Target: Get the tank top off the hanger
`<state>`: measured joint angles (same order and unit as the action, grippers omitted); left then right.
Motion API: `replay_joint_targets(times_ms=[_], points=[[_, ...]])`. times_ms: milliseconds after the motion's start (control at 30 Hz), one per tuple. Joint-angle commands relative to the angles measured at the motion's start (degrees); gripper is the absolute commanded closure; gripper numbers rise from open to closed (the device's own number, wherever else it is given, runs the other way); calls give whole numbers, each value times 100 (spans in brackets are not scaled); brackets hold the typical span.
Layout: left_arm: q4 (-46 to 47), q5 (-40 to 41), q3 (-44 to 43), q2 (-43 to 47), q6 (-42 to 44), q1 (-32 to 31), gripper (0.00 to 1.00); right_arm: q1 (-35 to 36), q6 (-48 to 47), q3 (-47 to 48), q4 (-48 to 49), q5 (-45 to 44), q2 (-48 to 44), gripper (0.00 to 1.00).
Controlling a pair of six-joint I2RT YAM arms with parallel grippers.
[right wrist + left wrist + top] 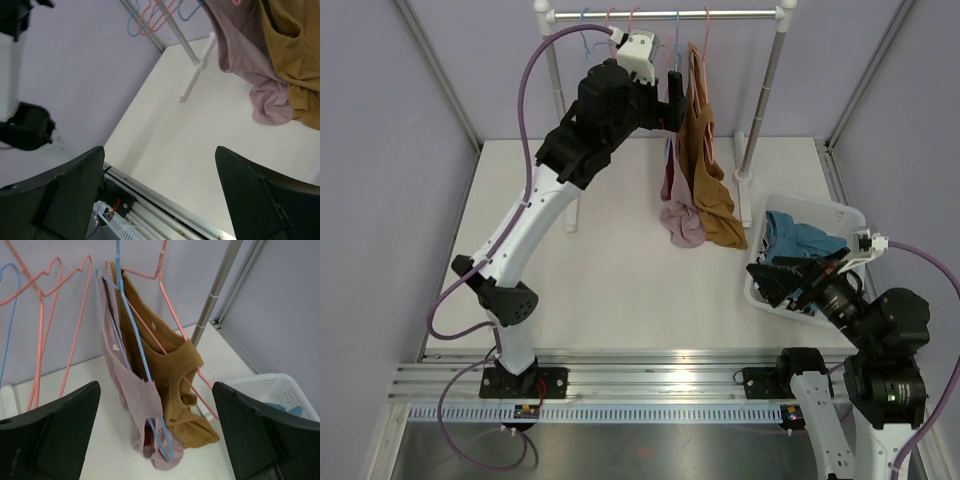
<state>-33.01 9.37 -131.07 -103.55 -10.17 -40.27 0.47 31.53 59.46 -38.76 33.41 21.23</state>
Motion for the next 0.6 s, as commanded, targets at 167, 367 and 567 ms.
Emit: replay_joint_targets(times_ms=[167,367,567], points=[[1165,793,-965,-1219,789,10,19,-3,924,-224,97,1211,-742,3],[1271,708,-1333,-1826,527,265,49,6,855,-163,-220,1010,-840,6],[1350,303,-1527,-2003,182,459,73,-3,1110,-356,202,1229,-866,8]])
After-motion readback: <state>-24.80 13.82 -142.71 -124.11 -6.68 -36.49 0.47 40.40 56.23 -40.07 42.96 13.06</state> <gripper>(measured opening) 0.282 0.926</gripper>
